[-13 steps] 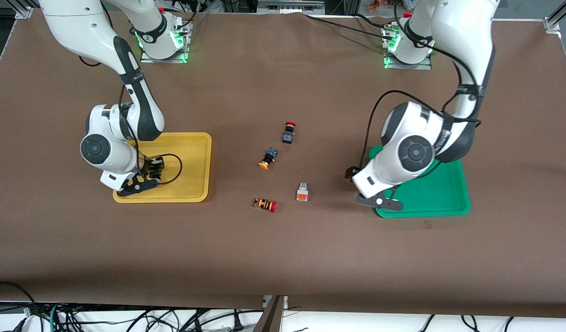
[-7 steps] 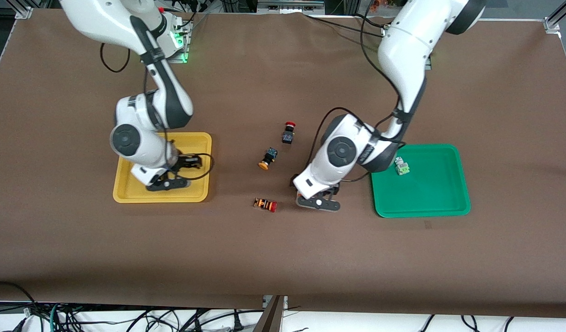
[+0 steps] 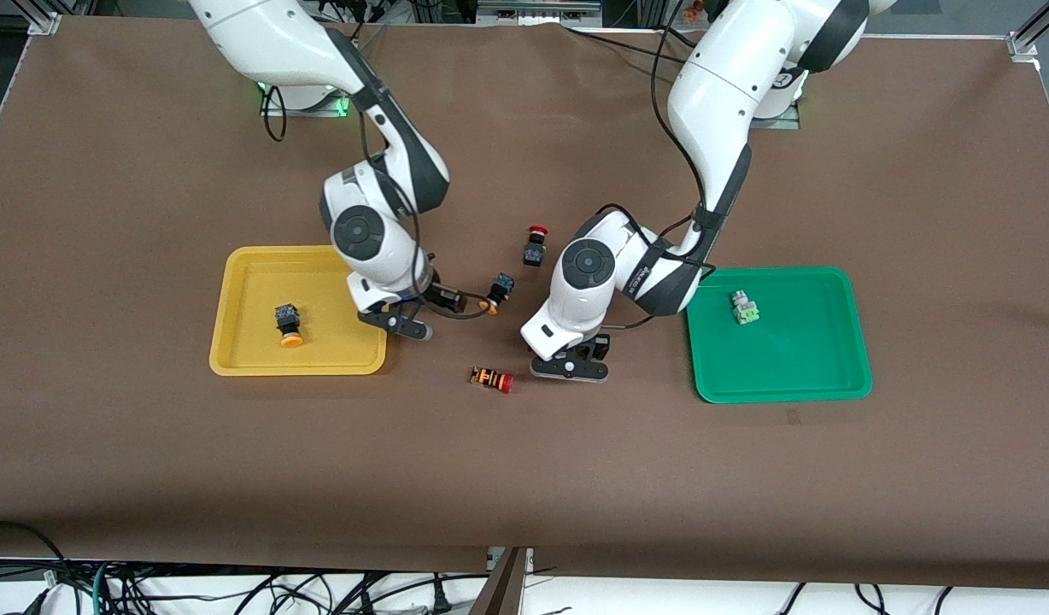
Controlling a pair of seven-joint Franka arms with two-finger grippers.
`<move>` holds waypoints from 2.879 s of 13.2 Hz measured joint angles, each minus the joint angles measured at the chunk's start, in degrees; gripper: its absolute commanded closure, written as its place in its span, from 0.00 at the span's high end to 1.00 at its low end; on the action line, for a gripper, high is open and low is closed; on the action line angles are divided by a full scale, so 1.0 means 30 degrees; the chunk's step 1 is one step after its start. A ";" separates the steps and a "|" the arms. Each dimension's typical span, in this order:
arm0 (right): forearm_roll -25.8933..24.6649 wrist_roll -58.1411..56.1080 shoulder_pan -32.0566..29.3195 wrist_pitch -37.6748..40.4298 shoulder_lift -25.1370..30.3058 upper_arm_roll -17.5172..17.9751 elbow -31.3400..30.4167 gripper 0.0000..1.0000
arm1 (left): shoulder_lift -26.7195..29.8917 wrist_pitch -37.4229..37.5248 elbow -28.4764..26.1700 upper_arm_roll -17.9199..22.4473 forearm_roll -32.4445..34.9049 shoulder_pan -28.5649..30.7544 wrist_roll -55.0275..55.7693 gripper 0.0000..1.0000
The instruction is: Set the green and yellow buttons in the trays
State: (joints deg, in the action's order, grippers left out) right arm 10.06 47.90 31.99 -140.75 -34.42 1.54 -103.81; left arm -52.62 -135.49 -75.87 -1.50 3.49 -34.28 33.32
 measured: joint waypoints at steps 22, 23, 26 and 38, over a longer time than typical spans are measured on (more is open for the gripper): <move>0.2608 0.2267 0.1005 -0.1287 -0.2098 0.0939 0.1346 0.18 | 0.4808 0.8670 -0.2939 0.0968 0.0154 1.0970 -1.3642 0.14; 0.2547 0.1790 0.1009 -0.1109 -0.2063 0.0859 0.1429 0.13 | 0.4849 0.6797 -0.4404 0.0958 0.0154 1.1119 -1.3880 0.27; 0.2408 -0.1749 0.1026 0.1535 -0.1237 -0.0522 0.1713 0.12 | 0.5110 0.4497 -0.6652 0.0910 0.0153 1.1185 -1.4131 1.00; 0.2349 -1.8083 0.0935 0.2281 0.0942 -0.7104 -0.3394 0.93 | 1.3072 1.3553 -0.3667 -0.0545 0.0133 1.1360 -1.3048 1.00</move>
State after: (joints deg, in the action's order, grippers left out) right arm 17.11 -6.35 34.79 -133.91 -31.59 -19.77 -113.99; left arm -13.40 -94.84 -86.87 -3.14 3.89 -0.20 -5.82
